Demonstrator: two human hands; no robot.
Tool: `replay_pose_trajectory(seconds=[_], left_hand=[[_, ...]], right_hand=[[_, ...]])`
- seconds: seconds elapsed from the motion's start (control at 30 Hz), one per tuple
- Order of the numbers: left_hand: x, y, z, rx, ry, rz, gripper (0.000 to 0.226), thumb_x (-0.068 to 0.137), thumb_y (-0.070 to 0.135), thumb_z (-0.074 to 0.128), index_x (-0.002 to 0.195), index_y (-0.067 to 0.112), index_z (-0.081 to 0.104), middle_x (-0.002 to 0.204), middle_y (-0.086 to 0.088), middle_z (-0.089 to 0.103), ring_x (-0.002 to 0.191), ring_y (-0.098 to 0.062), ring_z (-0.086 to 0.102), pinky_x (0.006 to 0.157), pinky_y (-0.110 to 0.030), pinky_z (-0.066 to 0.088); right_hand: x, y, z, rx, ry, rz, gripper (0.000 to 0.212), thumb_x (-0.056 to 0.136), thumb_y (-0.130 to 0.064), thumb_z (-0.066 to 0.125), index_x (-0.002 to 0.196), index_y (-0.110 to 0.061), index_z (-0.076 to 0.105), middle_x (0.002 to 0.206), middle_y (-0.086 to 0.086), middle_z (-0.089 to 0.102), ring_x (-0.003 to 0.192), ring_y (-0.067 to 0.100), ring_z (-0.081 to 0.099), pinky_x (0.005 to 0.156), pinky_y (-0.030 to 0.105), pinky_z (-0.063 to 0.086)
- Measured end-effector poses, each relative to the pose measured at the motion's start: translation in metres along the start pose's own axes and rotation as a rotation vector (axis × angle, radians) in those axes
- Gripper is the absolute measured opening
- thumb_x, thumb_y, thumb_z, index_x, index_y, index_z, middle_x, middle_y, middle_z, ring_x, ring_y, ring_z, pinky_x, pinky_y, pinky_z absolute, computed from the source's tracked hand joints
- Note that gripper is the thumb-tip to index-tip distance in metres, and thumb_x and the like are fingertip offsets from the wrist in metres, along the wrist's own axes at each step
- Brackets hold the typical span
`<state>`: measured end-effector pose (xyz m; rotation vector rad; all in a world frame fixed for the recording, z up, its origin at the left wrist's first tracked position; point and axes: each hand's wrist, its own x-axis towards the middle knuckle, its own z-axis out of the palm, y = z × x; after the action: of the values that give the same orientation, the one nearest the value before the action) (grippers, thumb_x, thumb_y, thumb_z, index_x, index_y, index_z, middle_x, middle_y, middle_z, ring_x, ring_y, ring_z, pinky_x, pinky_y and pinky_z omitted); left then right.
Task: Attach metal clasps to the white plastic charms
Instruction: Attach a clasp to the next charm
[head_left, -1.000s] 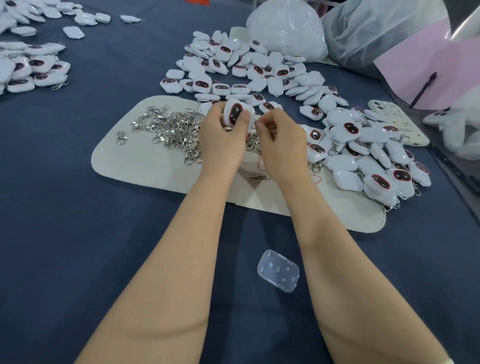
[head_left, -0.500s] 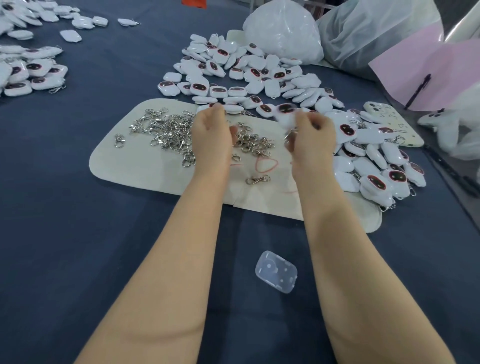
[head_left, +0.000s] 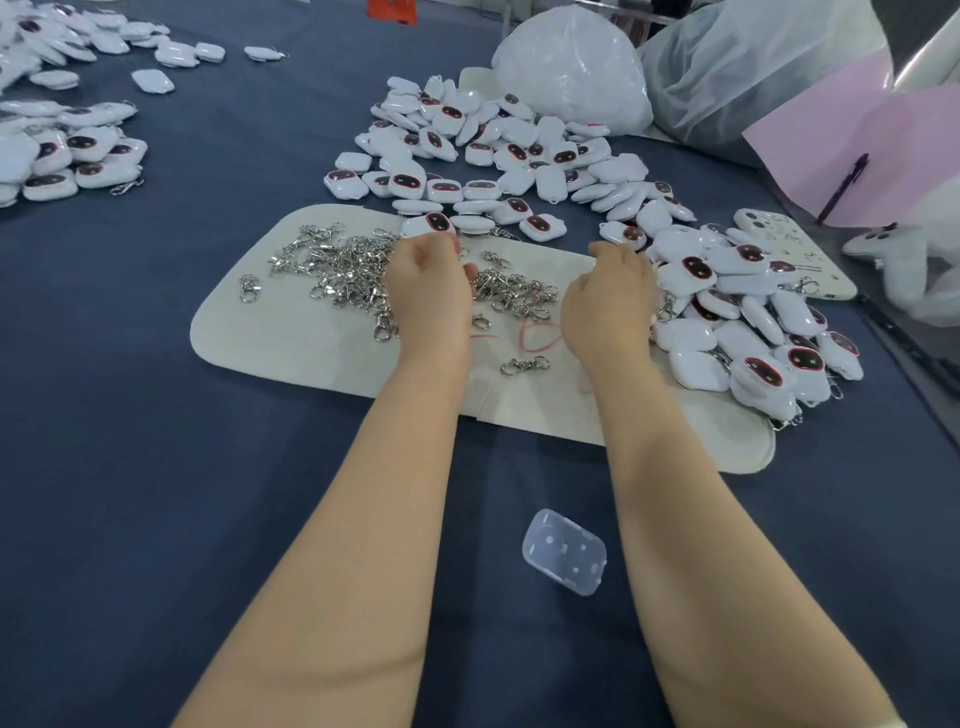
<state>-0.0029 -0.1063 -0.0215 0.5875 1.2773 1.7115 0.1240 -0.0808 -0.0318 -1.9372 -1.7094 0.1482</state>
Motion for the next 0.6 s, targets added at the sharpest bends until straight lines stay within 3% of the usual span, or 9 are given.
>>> replay_pose_trajectory(seconds=[0.13, 0.27, 0.4, 0.5, 0.6], left_hand=[[0.0, -0.001, 0.001, 0.01, -0.01, 0.003, 0.02, 0.092, 0.007, 0.043, 0.079, 0.017, 0.055, 0.084, 0.002, 0.058, 0.064, -0.008, 0.057, 0.055, -0.02, 0.041], [0.0, -0.001, 0.0, 0.016, -0.01, -0.008, 0.022, 0.092, 0.007, 0.043, 0.078, 0.017, 0.056, 0.084, 0.003, 0.058, 0.064, -0.008, 0.058, 0.056, -0.02, 0.042], [0.0, -0.001, 0.0, 0.021, -0.007, 0.003, 0.024, 0.092, 0.007, 0.042, 0.077, 0.018, 0.056, 0.082, 0.003, 0.059, 0.063, -0.007, 0.057, 0.055, -0.02, 0.042], [-0.001, -0.003, 0.003, 0.029, -0.012, 0.021, 0.024, 0.092, 0.006, 0.041, 0.077, 0.019, 0.056, 0.082, 0.004, 0.059, 0.062, -0.005, 0.057, 0.056, -0.019, 0.042], [-0.001, -0.007, 0.006, 0.058, 0.0, 0.035, 0.023, 0.092, 0.005, 0.041, 0.08, 0.017, 0.056, 0.081, 0.004, 0.059, 0.061, -0.006, 0.056, 0.051, -0.018, 0.041]], right_hand=[[0.003, -0.005, 0.001, -0.16, -0.111, 0.077, 0.049, 0.092, -0.016, 0.046, 0.14, -0.012, 0.038, 0.148, 0.013, 0.031, 0.138, 0.031, 0.024, 0.115, 0.043, 0.019], [0.008, -0.001, -0.01, -0.209, -0.098, 0.178, 0.038, 0.092, -0.014, 0.047, 0.129, -0.011, 0.053, 0.139, 0.016, 0.037, 0.129, 0.035, 0.033, 0.111, 0.043, 0.026], [0.008, 0.001, -0.016, -0.192, -0.054, 0.255, 0.032, 0.091, -0.014, 0.045, 0.119, -0.003, 0.054, 0.134, 0.02, 0.043, 0.125, 0.039, 0.036, 0.107, 0.044, 0.03], [0.009, -0.014, -0.007, -0.106, 0.003, 0.158, 0.034, 0.092, -0.016, 0.043, 0.122, -0.01, 0.057, 0.132, 0.016, 0.048, 0.123, 0.035, 0.041, 0.102, 0.042, 0.034], [0.019, -0.031, 0.01, 0.071, -0.033, 0.004, 0.042, 0.093, -0.013, 0.041, 0.134, -0.017, 0.048, 0.134, 0.015, 0.047, 0.122, 0.033, 0.042, 0.098, 0.038, 0.035]])
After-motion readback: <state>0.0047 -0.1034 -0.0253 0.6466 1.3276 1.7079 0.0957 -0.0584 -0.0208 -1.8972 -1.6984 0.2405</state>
